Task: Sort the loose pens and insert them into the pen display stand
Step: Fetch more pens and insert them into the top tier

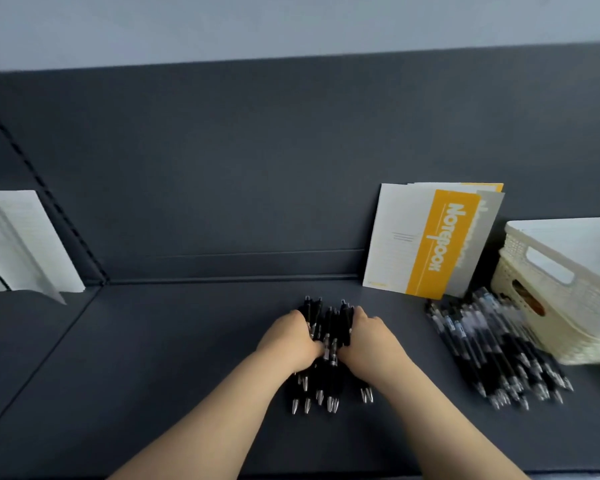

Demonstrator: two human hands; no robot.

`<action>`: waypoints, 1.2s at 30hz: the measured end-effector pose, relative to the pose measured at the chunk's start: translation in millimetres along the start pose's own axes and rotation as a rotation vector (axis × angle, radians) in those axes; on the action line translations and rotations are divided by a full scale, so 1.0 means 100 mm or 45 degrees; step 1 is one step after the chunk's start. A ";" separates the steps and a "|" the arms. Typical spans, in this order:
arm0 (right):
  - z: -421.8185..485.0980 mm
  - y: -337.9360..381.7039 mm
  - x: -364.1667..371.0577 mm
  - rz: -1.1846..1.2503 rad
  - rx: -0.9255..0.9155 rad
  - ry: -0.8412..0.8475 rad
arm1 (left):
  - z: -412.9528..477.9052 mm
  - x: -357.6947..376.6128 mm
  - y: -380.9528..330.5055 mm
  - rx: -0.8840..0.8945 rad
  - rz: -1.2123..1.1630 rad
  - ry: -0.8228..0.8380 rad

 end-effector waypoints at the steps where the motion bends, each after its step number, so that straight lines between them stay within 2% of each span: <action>1: -0.01 0.01 0.00 -0.013 0.013 0.003 | -0.01 -0.01 0.02 -0.015 -0.048 -0.009; 6: -0.03 -0.01 -0.02 0.042 0.042 -0.048 | -0.03 -0.02 0.18 -0.094 -0.375 -0.033; 10: -0.01 -0.07 -0.09 0.211 -0.015 -0.128 | -0.10 -0.04 0.31 -0.161 -1.041 -0.089; 14: -0.06 0.00 -0.21 0.474 -0.149 -0.235 | -0.26 -0.16 0.38 -0.196 -1.633 -0.073; 18: -0.22 0.26 -0.20 0.982 -0.201 -0.055 | -0.46 -0.27 0.44 -0.180 -1.927 0.096; 22: -0.42 0.67 -0.01 1.319 -0.313 0.096 | -0.66 -0.34 0.56 -0.138 -2.050 0.144; 27: -0.65 1.29 0.36 1.465 -0.422 0.094 | -0.96 -0.54 0.94 -0.025 -2.010 -0.011; 30: -0.80 1.71 0.61 1.439 -0.427 0.094 | -1.22 -0.73 1.32 0.021 -1.978 -0.106; 36: -1.17 2.76 1.33 1.202 -0.519 0.287 | -1.83 -1.22 2.37 0.057 -1.905 -0.231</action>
Point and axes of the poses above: each hand's wrist, its own z-axis towards the middle knuckle, its own x-axis out of the palm, y = z × x, the point moved 2 cm from there along z, towards the middle knuckle, and after that the axes turned 3 degrees about y, right-handed, at the moved point
